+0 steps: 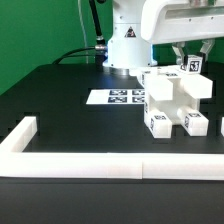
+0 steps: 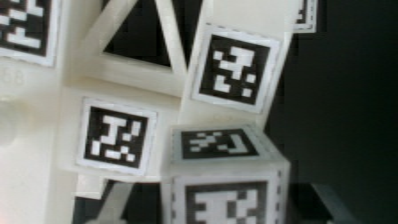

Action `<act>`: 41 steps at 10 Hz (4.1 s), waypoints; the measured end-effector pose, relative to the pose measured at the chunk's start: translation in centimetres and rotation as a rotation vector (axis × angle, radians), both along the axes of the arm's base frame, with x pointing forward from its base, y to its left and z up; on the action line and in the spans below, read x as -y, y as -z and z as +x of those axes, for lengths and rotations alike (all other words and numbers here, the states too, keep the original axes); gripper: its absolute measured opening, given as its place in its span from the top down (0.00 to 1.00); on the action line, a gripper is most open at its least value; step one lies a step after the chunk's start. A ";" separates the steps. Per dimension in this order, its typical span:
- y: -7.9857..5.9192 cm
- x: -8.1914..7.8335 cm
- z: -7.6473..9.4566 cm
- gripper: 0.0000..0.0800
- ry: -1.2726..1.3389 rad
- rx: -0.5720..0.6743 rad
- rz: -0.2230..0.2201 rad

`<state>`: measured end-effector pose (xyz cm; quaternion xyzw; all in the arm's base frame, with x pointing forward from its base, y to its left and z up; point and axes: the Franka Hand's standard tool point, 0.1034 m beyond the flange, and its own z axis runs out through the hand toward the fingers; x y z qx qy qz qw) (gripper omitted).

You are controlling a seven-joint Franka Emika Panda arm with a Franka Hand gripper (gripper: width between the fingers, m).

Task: Assemble chair

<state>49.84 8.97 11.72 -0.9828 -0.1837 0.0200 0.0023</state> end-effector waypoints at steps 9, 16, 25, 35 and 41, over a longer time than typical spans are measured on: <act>0.0 0.0 0.0 0.64 0.382 0.001 -0.013; 0.0 -0.1 0.0 0.58 0.756 -0.002 -0.021; -0.2 -0.5 -0.1 0.19 0.207 0.004 -0.004; 0.0 -0.1 0.0 0.19 -0.549 0.014 -0.003; 0.0 0.0 0.0 0.64 -0.548 0.013 -0.004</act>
Offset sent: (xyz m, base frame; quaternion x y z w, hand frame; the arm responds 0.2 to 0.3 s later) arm 0.0000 0.0000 0.0000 0.0000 0.0000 0.0000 1.0000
